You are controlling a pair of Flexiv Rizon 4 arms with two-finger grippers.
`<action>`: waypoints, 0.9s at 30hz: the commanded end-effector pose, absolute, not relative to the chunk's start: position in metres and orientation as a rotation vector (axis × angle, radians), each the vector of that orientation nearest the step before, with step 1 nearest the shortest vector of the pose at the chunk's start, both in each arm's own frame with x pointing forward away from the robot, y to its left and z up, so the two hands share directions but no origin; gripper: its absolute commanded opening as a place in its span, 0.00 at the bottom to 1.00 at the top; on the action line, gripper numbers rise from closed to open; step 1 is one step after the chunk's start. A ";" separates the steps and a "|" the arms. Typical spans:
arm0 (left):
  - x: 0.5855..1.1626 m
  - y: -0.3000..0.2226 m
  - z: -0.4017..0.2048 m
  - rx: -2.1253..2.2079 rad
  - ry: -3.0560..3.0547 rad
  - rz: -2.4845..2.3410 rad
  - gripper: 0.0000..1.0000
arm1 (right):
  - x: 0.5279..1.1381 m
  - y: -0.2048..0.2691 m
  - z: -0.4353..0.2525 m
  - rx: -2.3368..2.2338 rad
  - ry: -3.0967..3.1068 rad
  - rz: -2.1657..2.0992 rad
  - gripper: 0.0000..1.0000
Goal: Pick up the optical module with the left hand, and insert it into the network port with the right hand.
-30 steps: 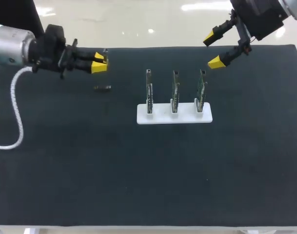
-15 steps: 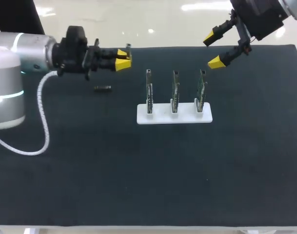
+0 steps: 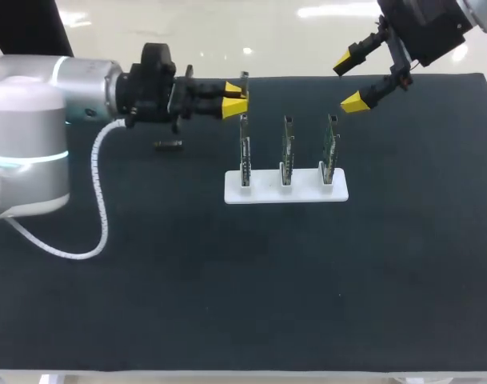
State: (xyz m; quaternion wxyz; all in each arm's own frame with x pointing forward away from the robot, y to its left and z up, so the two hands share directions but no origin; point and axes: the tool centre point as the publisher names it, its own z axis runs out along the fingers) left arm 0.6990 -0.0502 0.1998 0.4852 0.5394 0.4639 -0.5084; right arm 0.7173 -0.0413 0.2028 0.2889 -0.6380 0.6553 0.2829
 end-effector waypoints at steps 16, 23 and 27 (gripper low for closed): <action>0.697 -0.066 0.195 1.314 1.131 -1.234 0.00 | 0.717 -0.041 0.203 -1.702 1.749 0.754 1.00; 0.697 -0.066 0.195 1.314 1.131 -1.234 0.00 | 0.715 -0.043 0.206 -1.702 1.747 0.756 1.00; 0.697 -0.066 0.195 1.314 1.131 -1.234 0.00 | 0.710 -0.034 0.222 -1.640 1.801 0.777 1.00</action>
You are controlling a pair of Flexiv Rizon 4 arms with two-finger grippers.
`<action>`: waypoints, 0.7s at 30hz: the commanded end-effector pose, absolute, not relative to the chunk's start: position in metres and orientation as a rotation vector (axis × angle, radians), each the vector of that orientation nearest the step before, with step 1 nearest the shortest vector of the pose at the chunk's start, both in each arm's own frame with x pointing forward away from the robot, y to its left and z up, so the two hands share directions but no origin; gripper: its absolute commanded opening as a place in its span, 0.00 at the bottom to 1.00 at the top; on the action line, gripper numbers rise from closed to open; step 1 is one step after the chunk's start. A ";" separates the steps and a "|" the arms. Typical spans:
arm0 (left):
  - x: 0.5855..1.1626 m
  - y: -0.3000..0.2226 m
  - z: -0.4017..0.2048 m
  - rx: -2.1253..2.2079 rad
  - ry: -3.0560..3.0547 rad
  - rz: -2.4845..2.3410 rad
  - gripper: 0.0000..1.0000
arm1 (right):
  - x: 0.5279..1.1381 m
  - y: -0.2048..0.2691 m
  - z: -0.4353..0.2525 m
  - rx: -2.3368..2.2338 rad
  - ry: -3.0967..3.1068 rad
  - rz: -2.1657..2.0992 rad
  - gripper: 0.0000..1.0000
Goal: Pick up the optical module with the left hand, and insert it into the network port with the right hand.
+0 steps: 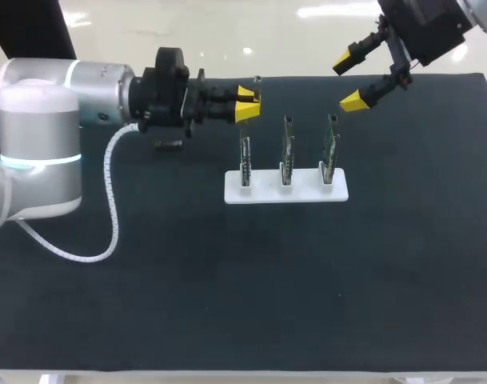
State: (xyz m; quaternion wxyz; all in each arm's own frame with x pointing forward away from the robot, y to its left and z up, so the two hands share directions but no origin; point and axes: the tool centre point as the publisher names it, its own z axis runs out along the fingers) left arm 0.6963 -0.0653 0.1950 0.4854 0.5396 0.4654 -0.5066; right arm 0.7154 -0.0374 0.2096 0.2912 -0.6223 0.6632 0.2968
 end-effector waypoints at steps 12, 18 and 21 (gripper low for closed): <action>0.697 -0.066 0.195 1.314 1.131 -1.234 0.00 | 0.690 0.025 0.238 -1.509 1.860 0.717 1.00; 0.697 -0.066 0.195 1.314 1.131 -1.234 0.00 | 0.691 0.046 0.244 -1.560 1.832 0.708 1.00; 0.697 -0.066 0.195 1.314 1.131 -1.234 0.00 | 0.692 0.054 0.247 -1.560 1.834 0.717 1.00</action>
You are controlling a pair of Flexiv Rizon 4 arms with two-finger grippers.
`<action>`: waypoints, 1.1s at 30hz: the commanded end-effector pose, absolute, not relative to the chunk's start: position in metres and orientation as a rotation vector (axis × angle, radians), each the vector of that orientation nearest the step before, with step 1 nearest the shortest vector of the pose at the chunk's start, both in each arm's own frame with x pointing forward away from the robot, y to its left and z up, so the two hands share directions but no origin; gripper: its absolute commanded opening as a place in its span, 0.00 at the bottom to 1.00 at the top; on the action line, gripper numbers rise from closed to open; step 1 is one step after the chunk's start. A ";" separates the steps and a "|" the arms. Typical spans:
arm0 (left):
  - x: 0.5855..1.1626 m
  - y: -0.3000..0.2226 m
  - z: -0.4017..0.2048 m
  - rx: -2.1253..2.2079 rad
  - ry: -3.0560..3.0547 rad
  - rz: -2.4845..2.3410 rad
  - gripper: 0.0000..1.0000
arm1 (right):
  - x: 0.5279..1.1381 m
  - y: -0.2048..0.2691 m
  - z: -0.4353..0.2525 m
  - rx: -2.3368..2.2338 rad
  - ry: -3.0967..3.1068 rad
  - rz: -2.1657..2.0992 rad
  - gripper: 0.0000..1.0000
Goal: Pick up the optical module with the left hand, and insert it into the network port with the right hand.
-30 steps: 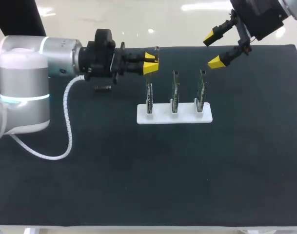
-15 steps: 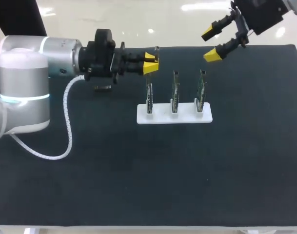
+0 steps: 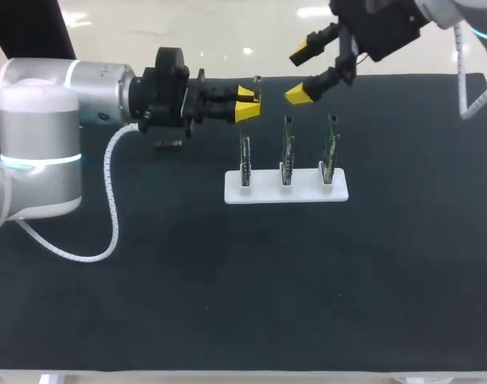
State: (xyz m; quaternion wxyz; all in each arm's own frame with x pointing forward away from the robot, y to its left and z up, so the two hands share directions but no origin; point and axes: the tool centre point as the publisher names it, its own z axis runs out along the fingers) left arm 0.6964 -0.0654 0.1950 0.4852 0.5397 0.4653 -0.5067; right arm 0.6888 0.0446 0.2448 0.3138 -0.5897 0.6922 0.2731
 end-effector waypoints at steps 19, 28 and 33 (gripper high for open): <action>0.697 -0.066 0.195 1.314 1.131 -1.234 0.00 | 0.695 0.080 0.245 -1.585 1.842 0.694 1.00; 0.697 -0.066 0.195 1.314 1.131 -1.234 0.00 | 0.691 0.087 0.244 -1.581 1.848 0.689 1.00; 0.697 -0.066 0.195 1.314 1.131 -1.234 0.00 | 0.692 0.089 0.242 -1.581 1.843 0.685 0.95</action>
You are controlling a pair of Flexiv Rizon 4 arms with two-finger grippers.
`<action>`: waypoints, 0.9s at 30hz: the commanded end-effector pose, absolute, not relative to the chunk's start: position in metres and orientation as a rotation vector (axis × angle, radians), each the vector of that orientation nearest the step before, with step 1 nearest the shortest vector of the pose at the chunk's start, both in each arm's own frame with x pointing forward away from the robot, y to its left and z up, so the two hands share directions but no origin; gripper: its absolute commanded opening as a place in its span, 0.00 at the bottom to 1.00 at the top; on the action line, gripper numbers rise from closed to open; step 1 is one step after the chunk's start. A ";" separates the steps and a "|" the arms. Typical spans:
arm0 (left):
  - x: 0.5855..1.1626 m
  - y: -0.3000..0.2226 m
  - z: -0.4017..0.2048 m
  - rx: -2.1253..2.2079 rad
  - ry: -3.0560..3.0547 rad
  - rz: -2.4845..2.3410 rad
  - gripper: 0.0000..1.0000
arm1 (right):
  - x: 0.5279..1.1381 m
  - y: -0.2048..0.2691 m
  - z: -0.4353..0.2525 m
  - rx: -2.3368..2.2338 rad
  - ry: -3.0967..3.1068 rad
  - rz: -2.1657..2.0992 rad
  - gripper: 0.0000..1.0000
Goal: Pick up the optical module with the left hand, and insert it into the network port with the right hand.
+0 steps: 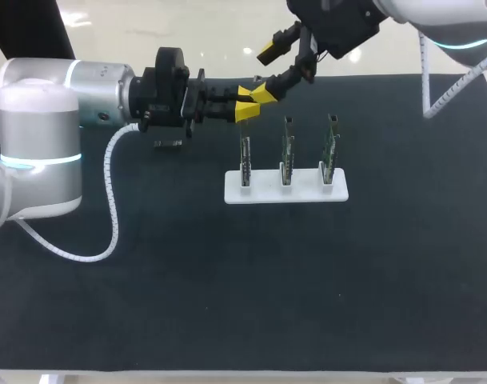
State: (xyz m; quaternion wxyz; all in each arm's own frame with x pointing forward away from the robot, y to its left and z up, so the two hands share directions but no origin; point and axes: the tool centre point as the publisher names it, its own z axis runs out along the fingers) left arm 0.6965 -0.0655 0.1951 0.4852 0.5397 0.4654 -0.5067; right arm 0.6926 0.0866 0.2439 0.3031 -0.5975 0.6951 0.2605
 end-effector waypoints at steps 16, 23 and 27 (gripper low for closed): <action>0.697 -0.066 0.195 1.314 1.131 -1.234 0.00 | 0.694 0.089 0.236 -1.581 1.834 0.675 0.45; 0.697 -0.066 0.195 1.314 1.131 -1.234 0.00 | 0.697 0.092 0.236 -1.579 1.832 0.670 0.42; 0.697 -0.066 0.195 1.314 1.131 -1.234 0.00 | 0.697 0.093 0.236 -1.576 1.833 0.668 0.42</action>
